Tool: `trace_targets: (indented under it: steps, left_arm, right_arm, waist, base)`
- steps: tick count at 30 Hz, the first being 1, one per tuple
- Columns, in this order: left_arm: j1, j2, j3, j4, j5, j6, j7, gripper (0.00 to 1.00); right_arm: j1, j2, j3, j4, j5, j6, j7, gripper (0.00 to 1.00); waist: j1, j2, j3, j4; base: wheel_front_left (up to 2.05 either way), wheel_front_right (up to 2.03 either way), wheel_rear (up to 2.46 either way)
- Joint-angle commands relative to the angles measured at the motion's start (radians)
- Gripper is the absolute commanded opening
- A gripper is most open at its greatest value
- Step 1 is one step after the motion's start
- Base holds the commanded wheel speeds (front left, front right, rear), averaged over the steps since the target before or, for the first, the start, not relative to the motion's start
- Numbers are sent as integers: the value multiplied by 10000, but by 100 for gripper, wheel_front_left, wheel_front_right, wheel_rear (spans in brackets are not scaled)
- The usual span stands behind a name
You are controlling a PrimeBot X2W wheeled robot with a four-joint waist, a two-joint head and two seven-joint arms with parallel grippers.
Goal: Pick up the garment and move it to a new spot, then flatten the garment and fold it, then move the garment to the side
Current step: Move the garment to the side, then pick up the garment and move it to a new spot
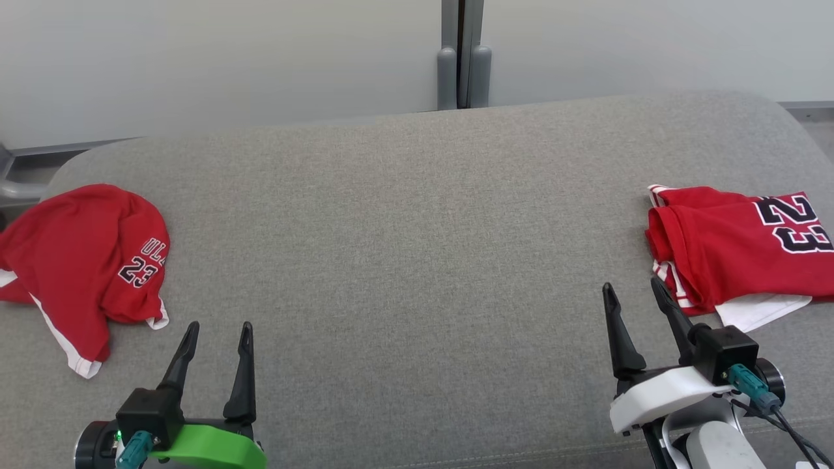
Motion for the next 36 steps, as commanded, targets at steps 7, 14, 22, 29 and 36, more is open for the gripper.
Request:
trace_targets:
  steps: [7,14,22,29,36]
  left_arm:
    - [149,-5,28,115,-122,27,-37,100]
    - [-31,40,49,165,-138,59,-37,100]
    - [-136,17,55,199,-117,60,-38,100]
    - [-219,-87,37,232,-67,133,-38,100]
    - [-334,-179,-6,195,8,206,-38,100]
  right_arm:
    - [206,-8,63,-162,95,-15,-33,100]
    - [230,-7,81,-184,177,-15,-33,100]
    - [248,-6,40,-236,183,-15,-33,100]
    - [286,-8,-74,-309,162,-14,-33,100]
    - [383,-9,-150,-430,36,-14,-33,100]
  waist:
    - [1,0,-149,22]
    - [1,0,-113,41]
    - [1,0,-87,67]
    - [1,0,-81,300]
    - [1,0,-98,1063]
  base:
    - [0,0,0]
    - [0,0,0]
    - [0,0,0]
    - [0,0,0]
    - [0,0,0]
